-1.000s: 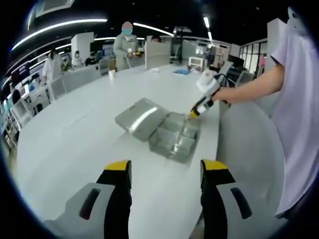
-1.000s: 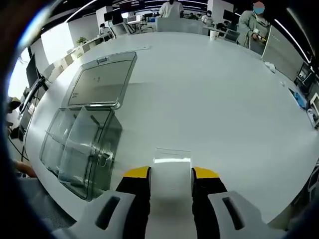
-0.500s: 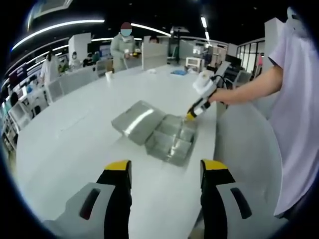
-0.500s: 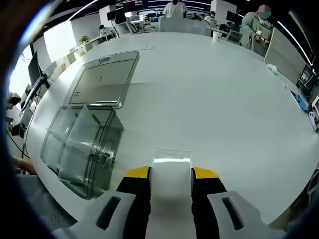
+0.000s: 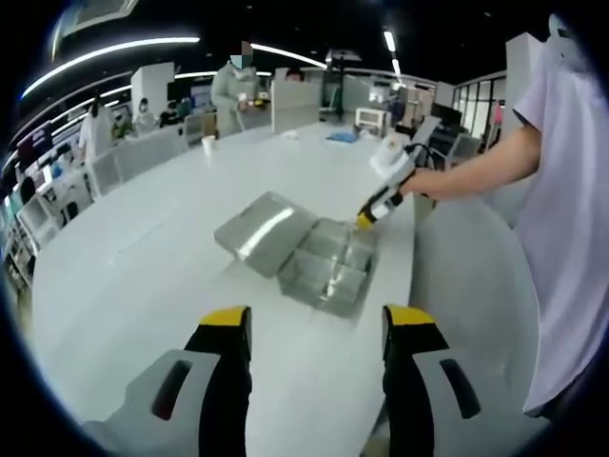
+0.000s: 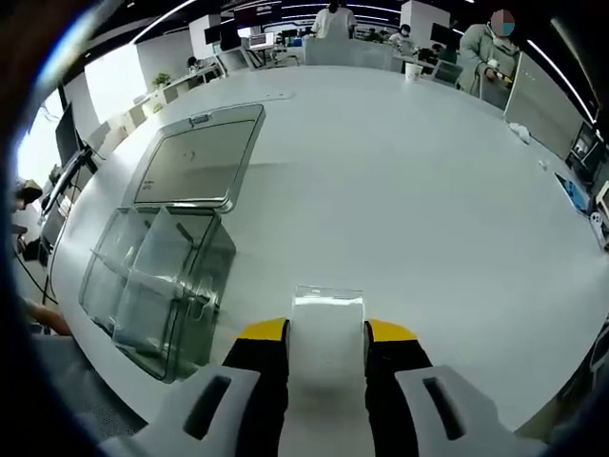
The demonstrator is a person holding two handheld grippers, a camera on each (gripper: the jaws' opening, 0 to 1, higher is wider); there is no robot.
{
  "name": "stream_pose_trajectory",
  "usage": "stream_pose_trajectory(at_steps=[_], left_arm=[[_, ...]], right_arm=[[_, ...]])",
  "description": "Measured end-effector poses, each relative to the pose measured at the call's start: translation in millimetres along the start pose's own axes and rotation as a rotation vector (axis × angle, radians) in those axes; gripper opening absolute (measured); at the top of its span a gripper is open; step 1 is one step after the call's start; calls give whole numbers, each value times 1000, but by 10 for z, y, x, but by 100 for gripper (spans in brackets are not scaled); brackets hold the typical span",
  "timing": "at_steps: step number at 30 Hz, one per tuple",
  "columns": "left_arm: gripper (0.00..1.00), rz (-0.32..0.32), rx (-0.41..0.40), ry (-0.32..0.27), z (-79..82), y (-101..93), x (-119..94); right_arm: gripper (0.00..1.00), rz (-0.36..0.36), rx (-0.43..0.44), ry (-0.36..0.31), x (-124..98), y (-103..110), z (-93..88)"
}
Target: Insert the divider into the dual guide fixture by aligning both edges with the guide slots and pushing it downward to the bottom, including one-sided entry, uneven engagement, binding, and posture correction.
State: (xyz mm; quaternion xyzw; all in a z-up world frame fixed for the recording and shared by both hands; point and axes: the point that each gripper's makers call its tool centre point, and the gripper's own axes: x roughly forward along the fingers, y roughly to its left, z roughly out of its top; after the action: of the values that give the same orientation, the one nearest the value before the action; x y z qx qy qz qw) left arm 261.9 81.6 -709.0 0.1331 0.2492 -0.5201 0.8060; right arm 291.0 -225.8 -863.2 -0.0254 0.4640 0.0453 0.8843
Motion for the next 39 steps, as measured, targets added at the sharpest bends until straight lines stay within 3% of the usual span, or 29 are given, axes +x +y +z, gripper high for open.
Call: stream_pose_trajectory(at_steps=[17,21,27,39], left_arm=[[53,-1,0,5,-9,12,21],[52,4,-2,4,-12,31,-1],[51,9,-5,1,-16,45,-4],[51,12,-4,-1,-16,71,-23]], right_arm=[[29,0,-8,65,33,2,7],[34,21,88,75,28,24,46],[33,-43,40,117,57,37,22],[27,-36,39,109,49,33,21]])
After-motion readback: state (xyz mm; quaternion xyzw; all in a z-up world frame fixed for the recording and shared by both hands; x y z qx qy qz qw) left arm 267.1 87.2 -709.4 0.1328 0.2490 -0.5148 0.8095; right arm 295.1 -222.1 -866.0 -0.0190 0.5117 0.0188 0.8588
